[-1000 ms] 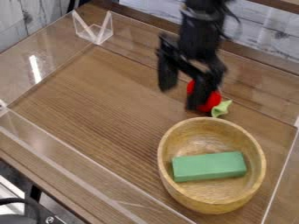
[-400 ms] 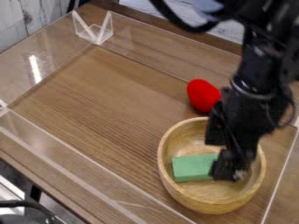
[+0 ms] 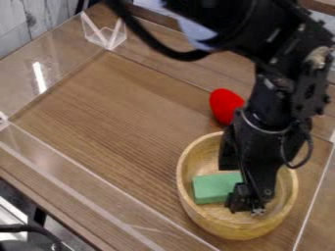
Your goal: Remove the green object from the brown bowl and put it on the table
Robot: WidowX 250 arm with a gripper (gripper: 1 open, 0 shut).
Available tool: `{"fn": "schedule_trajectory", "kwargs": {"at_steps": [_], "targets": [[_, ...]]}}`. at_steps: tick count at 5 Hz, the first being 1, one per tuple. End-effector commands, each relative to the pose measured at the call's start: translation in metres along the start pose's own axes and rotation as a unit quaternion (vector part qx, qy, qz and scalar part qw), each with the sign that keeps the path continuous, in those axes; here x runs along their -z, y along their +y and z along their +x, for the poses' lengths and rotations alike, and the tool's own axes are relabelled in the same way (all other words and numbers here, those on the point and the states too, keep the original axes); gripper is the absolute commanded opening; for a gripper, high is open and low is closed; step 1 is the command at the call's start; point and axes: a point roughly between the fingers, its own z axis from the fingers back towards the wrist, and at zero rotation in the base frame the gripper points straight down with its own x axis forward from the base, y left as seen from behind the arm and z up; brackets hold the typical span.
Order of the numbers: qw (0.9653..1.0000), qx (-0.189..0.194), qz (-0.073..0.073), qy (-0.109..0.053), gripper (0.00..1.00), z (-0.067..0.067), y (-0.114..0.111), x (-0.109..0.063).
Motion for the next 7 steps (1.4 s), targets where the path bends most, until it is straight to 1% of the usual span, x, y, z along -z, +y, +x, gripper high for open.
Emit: {"fn": "schedule_trajectory", "kwargs": {"at_steps": [1, 2, 3, 4, 5, 6, 7], "targets": [[0.9985, 0.022, 0.027, -0.042, 1.00, 0.006, 0.010, -0.009], [0.9966, 0.046, 0.038, -0.057, 1.00, 0.008, 0.017, -0.008], [0.9945, 0.064, 0.045, -0.070, 1.00, 0.011, 0.021, -0.004], [0.9951, 0.051, 0.046, -0.071, 1.00, 0.015, 0.018, -0.005], [0.9956, 0.041, 0.043, -0.073, 1.00, 0.018, 0.015, -0.003], [0.9949, 0.045, 0.044, -0.078, 1.00, 0.022, 0.011, -0.008], [0.9943, 0.052, 0.041, -0.083, 1.00, 0.024, 0.008, -0.013]]}}
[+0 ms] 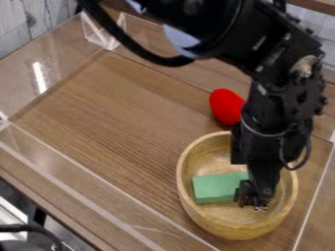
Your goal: Remove the green object from the brown bowl and put it on the table
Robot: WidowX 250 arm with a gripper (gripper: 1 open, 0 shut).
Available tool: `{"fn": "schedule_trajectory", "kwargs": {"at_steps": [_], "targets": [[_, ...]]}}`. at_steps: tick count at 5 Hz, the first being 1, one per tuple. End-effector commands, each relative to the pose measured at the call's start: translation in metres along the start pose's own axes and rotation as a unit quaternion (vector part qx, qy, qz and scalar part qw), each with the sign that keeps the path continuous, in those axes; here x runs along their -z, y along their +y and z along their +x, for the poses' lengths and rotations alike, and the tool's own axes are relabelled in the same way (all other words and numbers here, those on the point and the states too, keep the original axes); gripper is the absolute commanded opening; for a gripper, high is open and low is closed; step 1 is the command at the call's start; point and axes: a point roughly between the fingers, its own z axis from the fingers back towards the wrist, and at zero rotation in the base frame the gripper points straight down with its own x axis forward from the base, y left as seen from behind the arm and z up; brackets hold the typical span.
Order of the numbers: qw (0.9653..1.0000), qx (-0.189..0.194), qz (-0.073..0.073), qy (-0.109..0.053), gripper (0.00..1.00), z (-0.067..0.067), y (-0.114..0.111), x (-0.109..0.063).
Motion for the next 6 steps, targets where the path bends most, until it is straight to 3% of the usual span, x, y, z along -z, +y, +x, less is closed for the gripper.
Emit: {"fn": "schedule_trajectory", "kwargs": {"at_steps": [1, 2, 4, 6], "targets": [[0.9993, 0.005, 0.012, -0.036, 1.00, 0.006, 0.003, -0.023], [0.9991, 0.015, -0.001, -0.041, 1.00, -0.003, 0.000, -0.021], [0.9990, -0.003, -0.024, -0.038, 1.00, 0.013, 0.006, -0.022], [0.9960, 0.062, -0.053, -0.038, 1.00, 0.008, 0.014, -0.017]]}}
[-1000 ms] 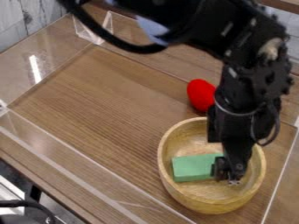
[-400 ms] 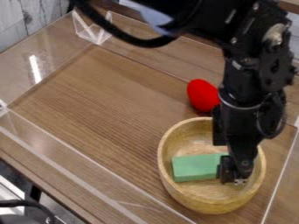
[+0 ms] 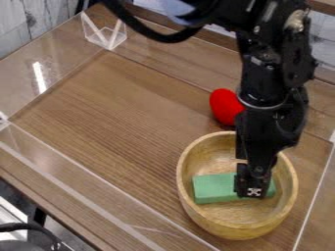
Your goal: Remove the green object from the brown bowl and put it on the table
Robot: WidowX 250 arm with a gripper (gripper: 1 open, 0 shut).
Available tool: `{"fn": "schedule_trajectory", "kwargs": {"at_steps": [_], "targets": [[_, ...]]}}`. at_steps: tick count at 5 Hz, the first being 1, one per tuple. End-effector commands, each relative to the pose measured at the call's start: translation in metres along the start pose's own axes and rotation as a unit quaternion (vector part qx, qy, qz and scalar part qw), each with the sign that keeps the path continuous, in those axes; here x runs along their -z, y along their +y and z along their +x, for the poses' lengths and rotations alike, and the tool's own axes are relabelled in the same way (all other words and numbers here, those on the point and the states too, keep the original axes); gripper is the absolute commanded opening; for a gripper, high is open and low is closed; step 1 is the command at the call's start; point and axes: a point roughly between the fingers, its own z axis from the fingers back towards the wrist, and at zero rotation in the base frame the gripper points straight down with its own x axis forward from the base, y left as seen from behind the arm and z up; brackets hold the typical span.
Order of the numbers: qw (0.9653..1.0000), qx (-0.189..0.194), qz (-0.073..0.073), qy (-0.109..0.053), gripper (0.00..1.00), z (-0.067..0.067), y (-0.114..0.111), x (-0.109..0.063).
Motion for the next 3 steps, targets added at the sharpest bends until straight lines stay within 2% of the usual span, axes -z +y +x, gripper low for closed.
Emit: {"fn": "schedule_trajectory", "kwargs": {"at_steps": [1, 2, 3], "targets": [[0.9996, -0.009, 0.021, -0.014, 1.00, 0.008, 0.022, -0.007], [0.9997, 0.010, 0.018, -0.013, 1.00, 0.014, 0.018, 0.007], [0.9993, 0.021, 0.030, -0.011, 1.00, 0.019, 0.018, 0.004]]}}
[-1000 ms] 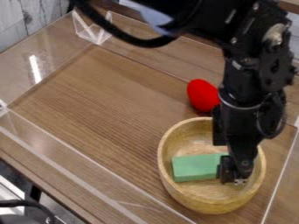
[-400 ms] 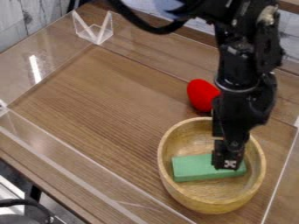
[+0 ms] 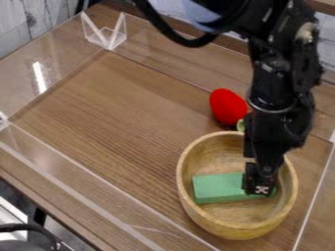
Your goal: Remove the green object from the brown bowl and put it on the table
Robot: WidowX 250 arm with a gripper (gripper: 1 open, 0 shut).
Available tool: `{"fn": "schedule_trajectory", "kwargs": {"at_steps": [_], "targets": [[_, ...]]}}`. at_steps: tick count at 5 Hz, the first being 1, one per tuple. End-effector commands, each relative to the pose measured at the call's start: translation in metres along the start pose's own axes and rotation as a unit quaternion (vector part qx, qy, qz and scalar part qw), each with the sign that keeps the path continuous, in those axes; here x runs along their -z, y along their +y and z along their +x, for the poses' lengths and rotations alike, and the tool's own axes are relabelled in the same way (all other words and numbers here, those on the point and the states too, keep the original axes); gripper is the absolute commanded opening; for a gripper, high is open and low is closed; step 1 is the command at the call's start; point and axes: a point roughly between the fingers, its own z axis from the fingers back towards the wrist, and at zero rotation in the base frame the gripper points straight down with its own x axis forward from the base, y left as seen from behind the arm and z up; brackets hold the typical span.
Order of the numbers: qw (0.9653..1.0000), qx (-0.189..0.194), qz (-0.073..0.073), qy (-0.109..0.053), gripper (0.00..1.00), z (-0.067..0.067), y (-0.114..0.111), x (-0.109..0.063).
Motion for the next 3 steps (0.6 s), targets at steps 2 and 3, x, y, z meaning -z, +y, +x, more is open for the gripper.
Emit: {"fn": "schedule_trajectory", "kwargs": {"at_steps": [2, 3], "targets": [[0.9994, 0.016, 0.031, -0.010, 1.00, 0.011, 0.020, -0.017], [0.9994, 0.026, 0.021, -0.011, 1.00, 0.012, 0.022, -0.004]]}}
